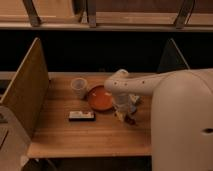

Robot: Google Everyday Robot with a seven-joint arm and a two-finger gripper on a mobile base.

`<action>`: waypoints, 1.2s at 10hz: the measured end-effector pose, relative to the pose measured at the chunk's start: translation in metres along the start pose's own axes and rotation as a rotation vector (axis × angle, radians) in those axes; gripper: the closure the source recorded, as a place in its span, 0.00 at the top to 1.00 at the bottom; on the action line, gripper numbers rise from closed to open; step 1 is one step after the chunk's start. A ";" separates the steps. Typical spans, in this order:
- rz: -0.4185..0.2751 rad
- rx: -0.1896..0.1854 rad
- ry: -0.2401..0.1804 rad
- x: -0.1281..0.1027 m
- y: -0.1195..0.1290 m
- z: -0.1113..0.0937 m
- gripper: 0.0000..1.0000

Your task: Place the pepper on the white sponge

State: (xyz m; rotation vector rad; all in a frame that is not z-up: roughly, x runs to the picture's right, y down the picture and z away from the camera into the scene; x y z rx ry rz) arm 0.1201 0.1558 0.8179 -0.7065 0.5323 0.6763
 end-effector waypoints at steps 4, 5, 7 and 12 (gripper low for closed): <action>-0.004 -0.015 -0.009 -0.011 -0.026 -0.002 0.16; -0.006 -0.013 -0.009 -0.012 -0.026 -0.002 0.16; 0.002 -0.018 -0.006 -0.014 -0.023 0.001 0.16; 0.140 -0.003 0.049 -0.012 -0.043 0.024 0.16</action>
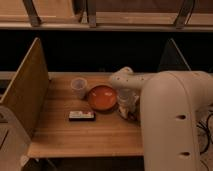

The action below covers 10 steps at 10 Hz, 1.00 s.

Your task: Place the pepper on the white sponge

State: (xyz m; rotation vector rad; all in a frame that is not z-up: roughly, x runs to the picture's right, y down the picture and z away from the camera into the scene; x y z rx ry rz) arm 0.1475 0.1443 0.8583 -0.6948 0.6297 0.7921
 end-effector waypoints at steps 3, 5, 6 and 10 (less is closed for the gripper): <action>0.053 0.061 0.015 0.005 -0.025 -0.009 0.16; 0.067 0.077 -0.003 0.002 -0.036 -0.011 0.16; 0.070 0.077 -0.009 0.001 -0.037 -0.011 0.16; 0.066 0.077 -0.009 0.001 -0.037 -0.011 0.47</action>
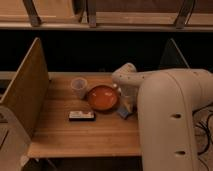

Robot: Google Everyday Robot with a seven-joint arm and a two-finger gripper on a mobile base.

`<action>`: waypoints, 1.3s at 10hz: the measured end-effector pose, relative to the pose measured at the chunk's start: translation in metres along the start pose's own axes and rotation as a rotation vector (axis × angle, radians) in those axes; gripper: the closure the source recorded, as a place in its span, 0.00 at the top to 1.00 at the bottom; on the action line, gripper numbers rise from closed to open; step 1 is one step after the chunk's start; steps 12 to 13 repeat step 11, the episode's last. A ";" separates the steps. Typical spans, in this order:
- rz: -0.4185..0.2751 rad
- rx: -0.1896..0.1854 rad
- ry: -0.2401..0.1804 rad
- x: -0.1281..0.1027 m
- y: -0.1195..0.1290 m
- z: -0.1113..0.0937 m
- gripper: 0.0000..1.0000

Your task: Place the pepper on the white sponge

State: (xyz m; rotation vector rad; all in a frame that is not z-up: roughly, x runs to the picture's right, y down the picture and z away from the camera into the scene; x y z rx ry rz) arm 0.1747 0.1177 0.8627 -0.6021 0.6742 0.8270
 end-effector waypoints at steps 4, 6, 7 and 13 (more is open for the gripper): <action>-0.001 0.000 0.000 0.000 0.001 0.000 0.80; -0.002 -0.001 0.001 0.000 0.001 0.001 0.80; -0.002 -0.001 0.001 0.000 0.001 0.001 0.80; -0.002 -0.001 0.001 0.000 0.001 0.001 0.80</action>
